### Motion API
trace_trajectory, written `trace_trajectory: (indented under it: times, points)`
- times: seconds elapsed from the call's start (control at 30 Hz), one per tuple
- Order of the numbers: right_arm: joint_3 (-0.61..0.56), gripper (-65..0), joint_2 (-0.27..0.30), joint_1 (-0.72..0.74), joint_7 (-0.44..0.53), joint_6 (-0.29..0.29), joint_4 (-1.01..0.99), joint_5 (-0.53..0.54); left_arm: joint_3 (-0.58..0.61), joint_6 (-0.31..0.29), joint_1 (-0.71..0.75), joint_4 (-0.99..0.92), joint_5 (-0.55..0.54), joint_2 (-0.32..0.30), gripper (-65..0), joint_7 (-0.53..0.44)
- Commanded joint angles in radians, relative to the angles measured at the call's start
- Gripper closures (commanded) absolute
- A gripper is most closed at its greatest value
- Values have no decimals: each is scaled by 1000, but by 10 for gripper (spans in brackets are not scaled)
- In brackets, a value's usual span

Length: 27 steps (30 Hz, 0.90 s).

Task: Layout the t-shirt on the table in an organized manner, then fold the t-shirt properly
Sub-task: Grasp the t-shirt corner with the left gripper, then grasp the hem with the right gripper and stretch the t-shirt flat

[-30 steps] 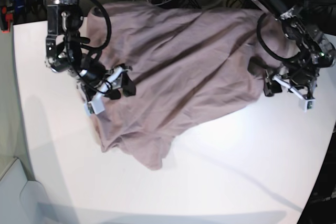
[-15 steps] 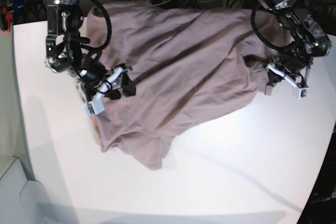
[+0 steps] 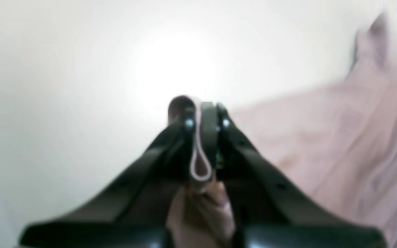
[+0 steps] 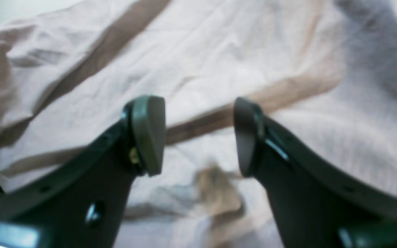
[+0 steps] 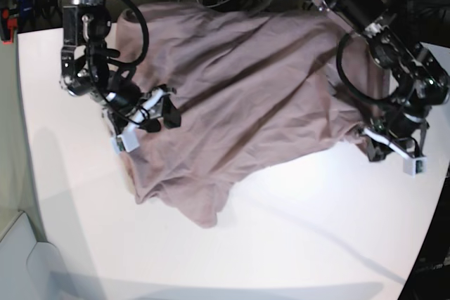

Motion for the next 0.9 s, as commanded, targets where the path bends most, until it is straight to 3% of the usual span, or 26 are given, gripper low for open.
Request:
trace_trajectory:
  times: [0.0,0.17,0.23,0.47,0.73,0.87]
  points:
    - [3,-325,6,11,22,6,15,22,4,1,-41,5,-23,-9,-12,-28]
    - [5,-325,7,11,22,6,15,22,-2,1,-184,-66,129,-12,-12,-31]
    - [5,-325,9,11,22,6,15,22,-4,1,-210,-96,179,-43,-12,-54]
    - [6,-325,44,13,26,6,15,22,-24,1,-235,-248,179,-152,-12,-127]
    - [84,-325,60,65,16,6,22,24,-166,1,-235,-394,181,-219,-12,-128]
    - [83,-327,73,127,16,6,14,21,-180,1,-227,-438,181,-242,-12,-128]
